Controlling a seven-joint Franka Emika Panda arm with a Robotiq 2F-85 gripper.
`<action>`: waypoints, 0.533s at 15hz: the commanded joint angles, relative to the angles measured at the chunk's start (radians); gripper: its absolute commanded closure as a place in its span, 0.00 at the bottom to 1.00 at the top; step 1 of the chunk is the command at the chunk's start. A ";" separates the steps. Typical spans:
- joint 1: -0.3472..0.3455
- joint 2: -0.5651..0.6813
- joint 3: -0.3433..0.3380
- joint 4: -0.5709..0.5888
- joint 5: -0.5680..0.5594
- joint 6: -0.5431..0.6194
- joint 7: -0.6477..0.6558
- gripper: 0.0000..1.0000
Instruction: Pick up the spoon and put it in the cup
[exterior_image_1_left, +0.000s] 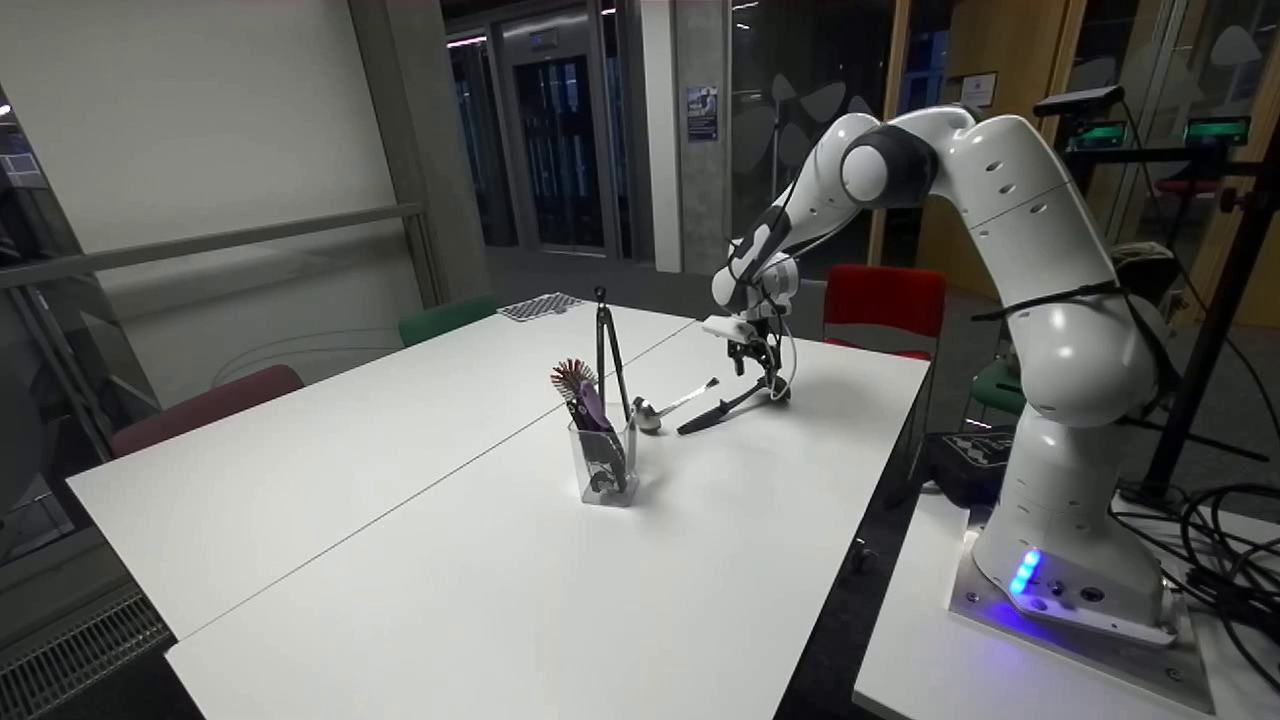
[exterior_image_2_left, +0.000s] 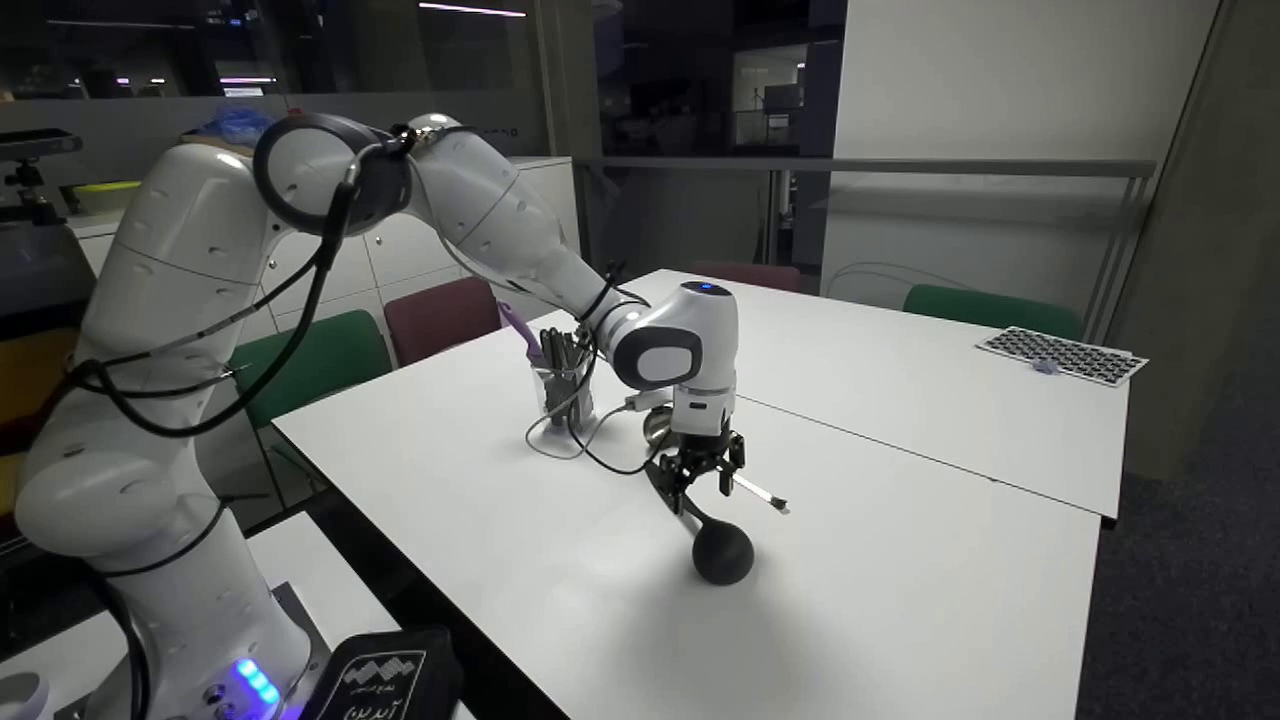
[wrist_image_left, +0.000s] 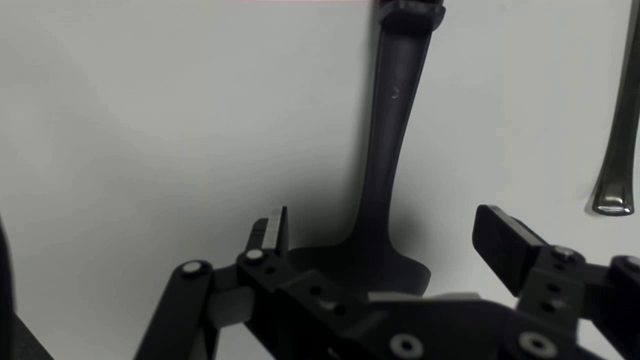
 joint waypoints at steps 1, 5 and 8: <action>-0.010 0.041 -0.002 0.059 0.003 -0.017 -0.024 0.00; -0.012 0.074 0.003 0.085 0.008 -0.022 -0.030 0.00; -0.014 0.097 0.006 0.099 0.012 -0.023 -0.032 0.00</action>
